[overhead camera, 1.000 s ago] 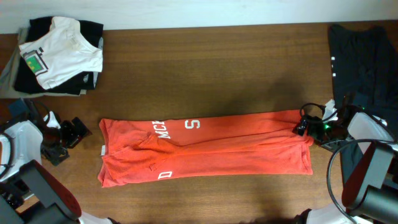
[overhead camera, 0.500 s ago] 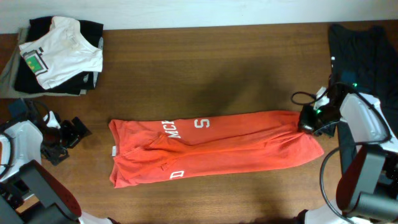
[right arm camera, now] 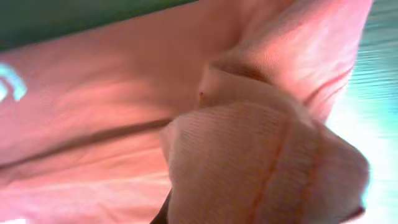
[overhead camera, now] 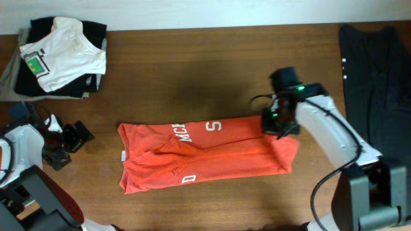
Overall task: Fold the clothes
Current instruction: 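Fold the right end leftward onto the middle with the right gripper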
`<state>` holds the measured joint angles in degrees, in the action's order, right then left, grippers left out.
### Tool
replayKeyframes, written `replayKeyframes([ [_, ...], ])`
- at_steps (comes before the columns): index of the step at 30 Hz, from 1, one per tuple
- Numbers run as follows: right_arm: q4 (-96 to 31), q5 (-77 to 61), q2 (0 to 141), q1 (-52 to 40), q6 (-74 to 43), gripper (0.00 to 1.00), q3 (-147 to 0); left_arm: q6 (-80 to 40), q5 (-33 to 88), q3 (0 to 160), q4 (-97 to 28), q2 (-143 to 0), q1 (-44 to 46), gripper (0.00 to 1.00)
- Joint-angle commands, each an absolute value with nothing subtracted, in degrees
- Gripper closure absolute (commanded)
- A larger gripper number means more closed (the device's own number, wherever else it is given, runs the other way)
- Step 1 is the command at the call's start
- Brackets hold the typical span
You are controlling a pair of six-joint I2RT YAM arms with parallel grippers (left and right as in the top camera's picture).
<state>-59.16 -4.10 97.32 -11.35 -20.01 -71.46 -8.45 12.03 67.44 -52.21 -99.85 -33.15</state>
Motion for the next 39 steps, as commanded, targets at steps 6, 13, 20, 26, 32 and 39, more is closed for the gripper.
replayKeyframes([
  [6, -50.48, -12.49, 103.31, -26.72, -31.0, 0.88, -71.35, -8.32, 14.17, 68.29, -52.16, -98.98, -33.39, 0.01],
  [13, -52.23, -16.29, 105.69, -27.31, -27.14, 0.05, -76.09, -8.32, 14.2, 68.29, -52.18, -98.98, -33.39, 0.01],
  [20, -77.41, 0.23, 105.97, -22.09, -18.74, 0.01, -95.64, -8.32, 14.17, 68.29, -52.58, -98.98, -33.39, 0.01],
  [26, -70.61, -17.56, 106.13, -21.06, -13.72, 0.17, -75.7, -8.32, 14.17, 68.29, -52.58, -98.98, -33.39, 0.01],
  [32, -67.85, -20.64, 106.15, -21.1, -13.74, 0.3, -71.88, -8.32, 14.17, 68.29, -52.56, -98.98, -33.39, 0.01],
  [39, -63.77, -20.82, 106.19, -21.87, -13.74, 0.72, -71.22, -8.32, 14.2, 68.29, -53.04, -98.98, -33.39, 0.01],
])
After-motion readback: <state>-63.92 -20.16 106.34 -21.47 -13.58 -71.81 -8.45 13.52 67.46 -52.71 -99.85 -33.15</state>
